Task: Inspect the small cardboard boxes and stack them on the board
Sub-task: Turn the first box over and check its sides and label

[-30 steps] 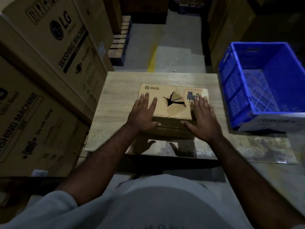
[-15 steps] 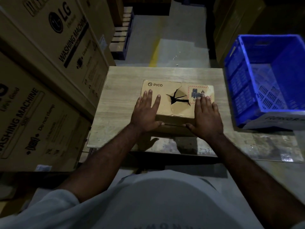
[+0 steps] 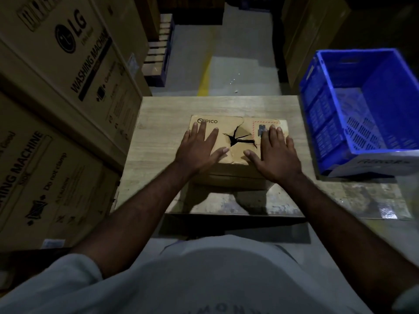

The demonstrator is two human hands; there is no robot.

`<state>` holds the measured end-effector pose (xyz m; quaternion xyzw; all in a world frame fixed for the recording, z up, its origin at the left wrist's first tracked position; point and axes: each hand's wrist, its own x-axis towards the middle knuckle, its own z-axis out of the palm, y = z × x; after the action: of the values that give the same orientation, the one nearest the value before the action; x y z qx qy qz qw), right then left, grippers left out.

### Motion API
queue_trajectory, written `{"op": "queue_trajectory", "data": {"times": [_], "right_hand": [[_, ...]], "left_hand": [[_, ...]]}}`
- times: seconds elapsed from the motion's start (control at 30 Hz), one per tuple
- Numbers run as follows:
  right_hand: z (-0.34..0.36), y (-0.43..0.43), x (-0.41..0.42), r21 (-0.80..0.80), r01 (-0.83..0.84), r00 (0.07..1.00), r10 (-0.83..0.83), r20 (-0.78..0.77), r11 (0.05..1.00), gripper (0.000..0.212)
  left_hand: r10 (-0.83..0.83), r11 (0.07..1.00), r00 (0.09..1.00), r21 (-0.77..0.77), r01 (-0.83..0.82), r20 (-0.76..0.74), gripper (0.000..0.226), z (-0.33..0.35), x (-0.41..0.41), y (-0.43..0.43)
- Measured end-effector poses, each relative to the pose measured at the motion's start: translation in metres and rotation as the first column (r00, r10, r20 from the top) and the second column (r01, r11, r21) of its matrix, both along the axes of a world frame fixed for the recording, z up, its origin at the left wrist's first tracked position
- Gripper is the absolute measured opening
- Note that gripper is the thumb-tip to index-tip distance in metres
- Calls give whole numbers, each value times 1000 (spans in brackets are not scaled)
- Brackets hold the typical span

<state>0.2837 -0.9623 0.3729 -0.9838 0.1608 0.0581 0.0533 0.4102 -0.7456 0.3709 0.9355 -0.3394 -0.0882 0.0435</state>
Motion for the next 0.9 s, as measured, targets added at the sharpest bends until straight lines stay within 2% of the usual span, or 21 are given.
{"op": "queue_trajectory", "data": {"times": [0.27, 0.77, 0.83, 0.9], "right_hand": [[-3, -19, 39, 11, 74, 997, -74, -1, 997, 101], [-16, -20, 36, 16, 87, 994, -88, 63, 996, 94], [-16, -22, 36, 39, 89, 993, -92, 71, 995, 90], [-12, -23, 34, 108, 75, 990, -87, 110, 991, 81]], "left_hand": [[24, 999, 999, 29, -23, -33, 78, -6, 39, -16], [43, 993, 999, -109, -45, -14, 74, -19, 36, -12], [60, 986, 997, -156, -66, -42, 72, -18, 36, -11], [114, 952, 991, -277, -131, -76, 70, -19, 32, -6]]}}
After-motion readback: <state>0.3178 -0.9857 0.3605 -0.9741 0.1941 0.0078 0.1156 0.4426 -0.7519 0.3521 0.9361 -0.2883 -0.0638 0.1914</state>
